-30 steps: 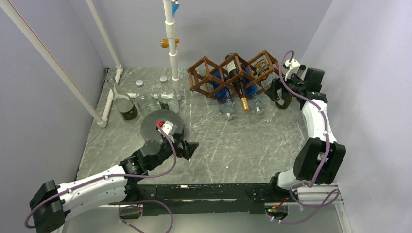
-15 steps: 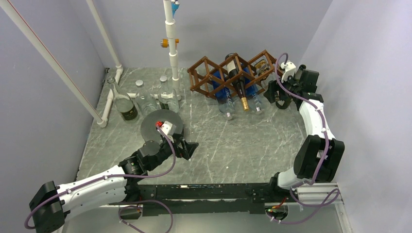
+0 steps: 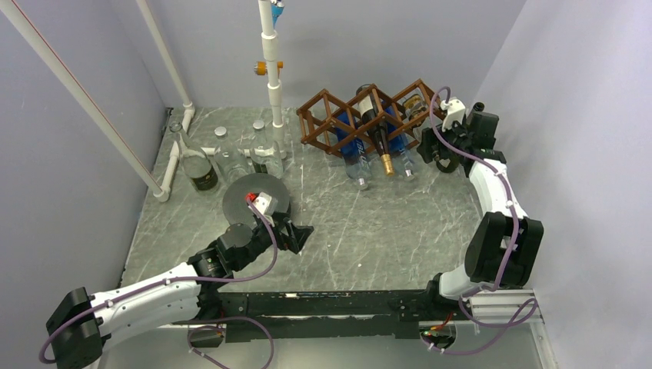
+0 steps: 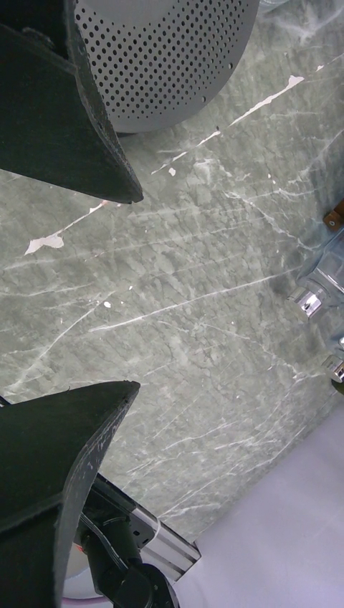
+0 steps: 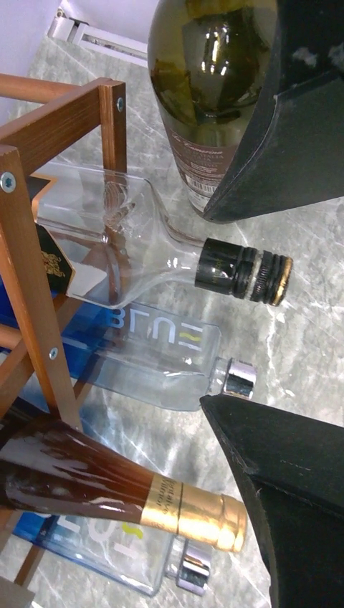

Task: Take the wine bottle off the wine rack
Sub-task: Pick up the wine bottle from the wine rack.

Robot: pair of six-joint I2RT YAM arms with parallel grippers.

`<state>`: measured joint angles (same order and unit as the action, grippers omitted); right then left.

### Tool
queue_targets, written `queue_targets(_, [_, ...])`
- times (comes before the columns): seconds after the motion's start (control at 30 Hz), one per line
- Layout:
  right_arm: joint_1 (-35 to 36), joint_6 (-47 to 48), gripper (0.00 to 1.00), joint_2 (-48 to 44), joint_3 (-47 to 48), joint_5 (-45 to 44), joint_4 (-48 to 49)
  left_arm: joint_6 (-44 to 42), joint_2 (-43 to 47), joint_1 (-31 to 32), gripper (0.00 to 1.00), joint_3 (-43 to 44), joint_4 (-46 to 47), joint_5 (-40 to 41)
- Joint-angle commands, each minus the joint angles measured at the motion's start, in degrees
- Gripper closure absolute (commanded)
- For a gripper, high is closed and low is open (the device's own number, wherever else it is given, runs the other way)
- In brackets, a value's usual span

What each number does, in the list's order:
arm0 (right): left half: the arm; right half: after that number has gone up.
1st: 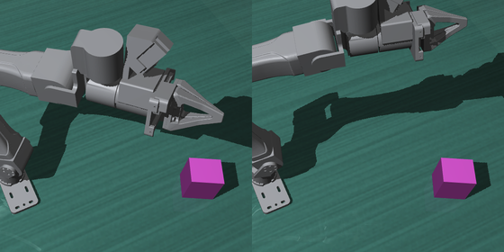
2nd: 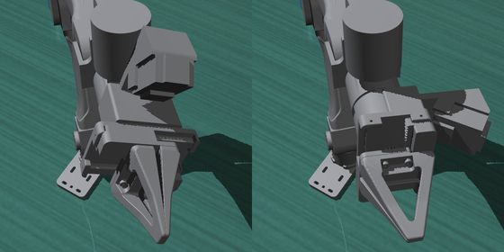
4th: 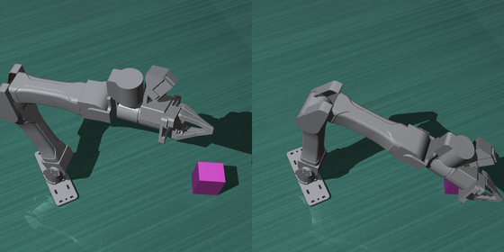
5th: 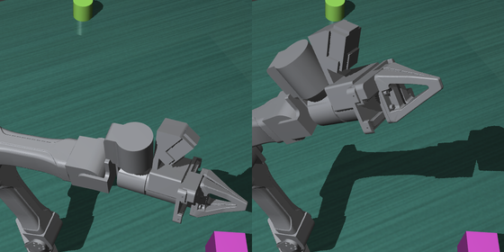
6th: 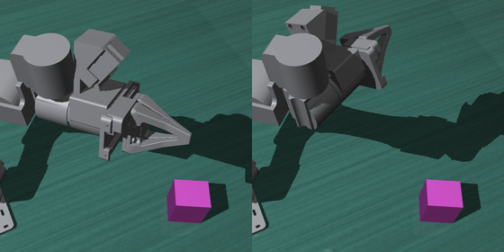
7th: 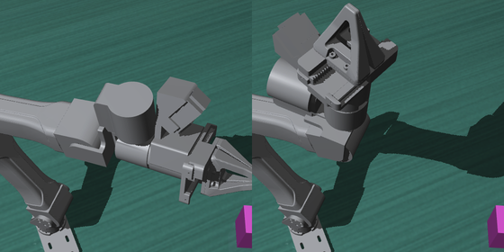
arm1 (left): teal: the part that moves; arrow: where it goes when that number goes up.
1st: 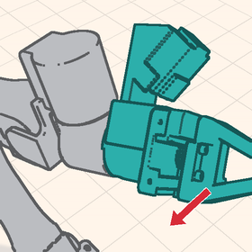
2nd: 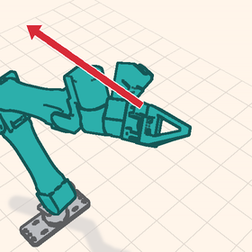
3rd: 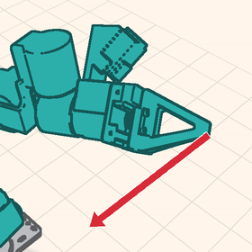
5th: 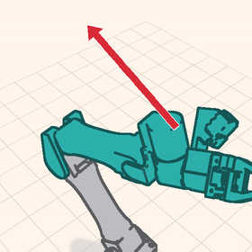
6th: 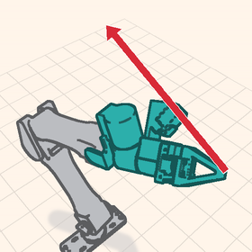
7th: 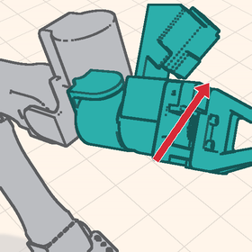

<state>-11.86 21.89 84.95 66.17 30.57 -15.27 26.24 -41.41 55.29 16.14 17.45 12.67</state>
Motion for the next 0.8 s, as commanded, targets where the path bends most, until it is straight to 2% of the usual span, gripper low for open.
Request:
queue_targets(0.0, [1.31,-3.0,0.07,1.57,-0.35,-4.49,5.58,0.65,0.56,-0.26,0.01,-0.06,2.94,-1.06])
queue_targets(0.3, [2.79,-5.69,0.08,5.49,1.04,-11.03,8.15,0.66,1.33,-0.43,0.01,-0.42,2.75,-0.78])
queue_targets(0.77, [4.01,-5.81,0.11,10.98,5.0,-13.16,7.91,0.6,1.15,-0.53,0.01,-0.02,2.16,-0.88])
